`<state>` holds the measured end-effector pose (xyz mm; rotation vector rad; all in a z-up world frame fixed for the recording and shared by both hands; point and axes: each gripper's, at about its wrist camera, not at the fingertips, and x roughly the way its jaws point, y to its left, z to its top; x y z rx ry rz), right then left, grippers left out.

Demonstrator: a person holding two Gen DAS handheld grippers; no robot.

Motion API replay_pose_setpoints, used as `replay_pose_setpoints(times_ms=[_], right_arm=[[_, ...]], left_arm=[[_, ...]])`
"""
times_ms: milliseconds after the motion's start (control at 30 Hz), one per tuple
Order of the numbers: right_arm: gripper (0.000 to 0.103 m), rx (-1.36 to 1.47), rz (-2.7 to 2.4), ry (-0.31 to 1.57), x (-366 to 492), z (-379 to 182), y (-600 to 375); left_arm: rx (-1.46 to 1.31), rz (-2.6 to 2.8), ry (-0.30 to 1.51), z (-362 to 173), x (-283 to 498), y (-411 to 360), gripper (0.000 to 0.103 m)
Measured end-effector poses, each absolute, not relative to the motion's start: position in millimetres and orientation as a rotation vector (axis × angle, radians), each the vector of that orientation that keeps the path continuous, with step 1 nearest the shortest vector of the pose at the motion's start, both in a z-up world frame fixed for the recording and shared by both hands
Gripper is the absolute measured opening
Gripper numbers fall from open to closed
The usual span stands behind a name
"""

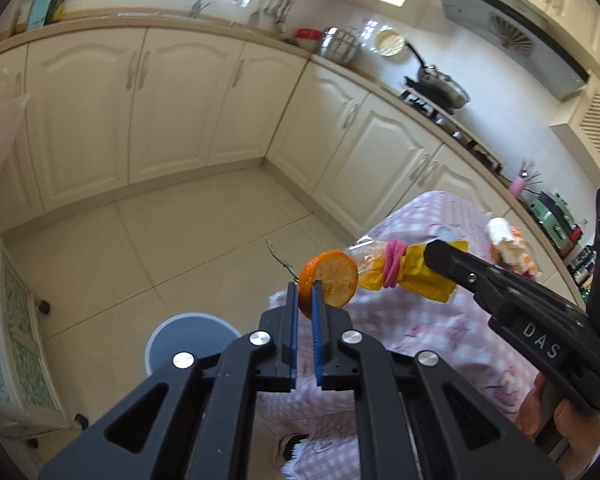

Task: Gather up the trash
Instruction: 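Carry both items over the blue bin and open both grippers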

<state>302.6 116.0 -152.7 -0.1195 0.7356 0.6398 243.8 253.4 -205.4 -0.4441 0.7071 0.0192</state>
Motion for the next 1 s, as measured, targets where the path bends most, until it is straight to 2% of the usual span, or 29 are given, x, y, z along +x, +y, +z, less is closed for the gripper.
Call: replay_pose_setpoints(times_ms=[200, 300, 333, 567, 1000], right_arm=[[0.004, -0.137, 0.648, 0.793, 317, -182, 145], [0.004, -0.144, 0.651, 0.821, 323, -193, 152], [0.004, -0.148, 0.651, 0.828, 324, -197, 152], [0.004, -0.155, 0.652, 0.862, 325, -210, 158], [0.004, -0.144, 0.678, 0.854, 325, -204, 163]], left_arm=[[-0.477, 0.062, 0.760, -238, 261, 285, 0.008], [-0.509, 0.087, 0.787, -255, 269, 299, 0.025], [-0.519, 0.093, 0.792, -260, 269, 303, 0.029], [-0.534, 0.104, 0.831, -276, 270, 299, 0.029], [-0.527, 0.125, 0.807, -265, 263, 299, 0.029]])
